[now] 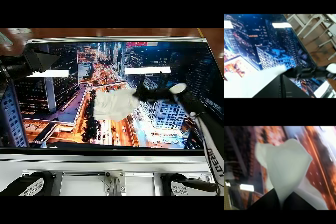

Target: Fold the shirts.

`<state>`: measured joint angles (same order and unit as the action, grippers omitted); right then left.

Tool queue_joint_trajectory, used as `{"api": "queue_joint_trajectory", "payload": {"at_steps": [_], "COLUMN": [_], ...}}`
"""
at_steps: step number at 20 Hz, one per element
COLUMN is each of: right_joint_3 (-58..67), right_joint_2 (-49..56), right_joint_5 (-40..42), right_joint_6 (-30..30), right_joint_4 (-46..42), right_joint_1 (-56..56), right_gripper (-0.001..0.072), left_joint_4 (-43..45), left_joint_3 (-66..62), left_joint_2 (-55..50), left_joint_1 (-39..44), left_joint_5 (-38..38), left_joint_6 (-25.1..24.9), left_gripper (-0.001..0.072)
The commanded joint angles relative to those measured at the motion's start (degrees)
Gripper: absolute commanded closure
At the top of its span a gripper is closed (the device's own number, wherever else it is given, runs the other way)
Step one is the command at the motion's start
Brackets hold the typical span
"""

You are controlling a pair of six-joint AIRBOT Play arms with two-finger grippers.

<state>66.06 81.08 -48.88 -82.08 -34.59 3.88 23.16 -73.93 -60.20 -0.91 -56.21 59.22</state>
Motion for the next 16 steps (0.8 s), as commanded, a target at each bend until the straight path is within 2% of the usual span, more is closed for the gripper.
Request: {"api": "queue_joint_trajectory", "payload": {"at_steps": [1,5,8,12,16], "right_joint_3": [13.6,24.2,25.0,25.0,24.9], "right_joint_2": [-6.3,-7.6,-7.5,-6.7,-4.9], "right_joint_5": [-7.8,-18.7,-23.9,-30.2,-43.7], "right_joint_6": [-0.3,-5.5,-6.0,-6.3,-6.3], "right_joint_4": [0.9,-3.5,-6.1,-17.8,-32.7], "right_joint_1": [-8.1,-23.3,-36.0,-49.2,-57.3], "right_gripper": [0.0647,0.0647,0.0648,0.0647,0.0648], "left_joint_4": [0.0,0.0,0.0,0.0,0.0], "left_joint_3": [0.0,0.0,0.0,0.0,0.0], "left_joint_2": [0.0,0.0,0.0,0.0,0.0], "left_joint_1": [0.0,0.0,0.0,0.0,0.0], "left_joint_5": [0.0,0.0,-0.1,-2.3,-3.0], "left_joint_6": [0.1,0.1,0.1,0.1,0.1], "left_gripper": [0.0674,0.0674,0.0674,0.0673,0.0673]}}
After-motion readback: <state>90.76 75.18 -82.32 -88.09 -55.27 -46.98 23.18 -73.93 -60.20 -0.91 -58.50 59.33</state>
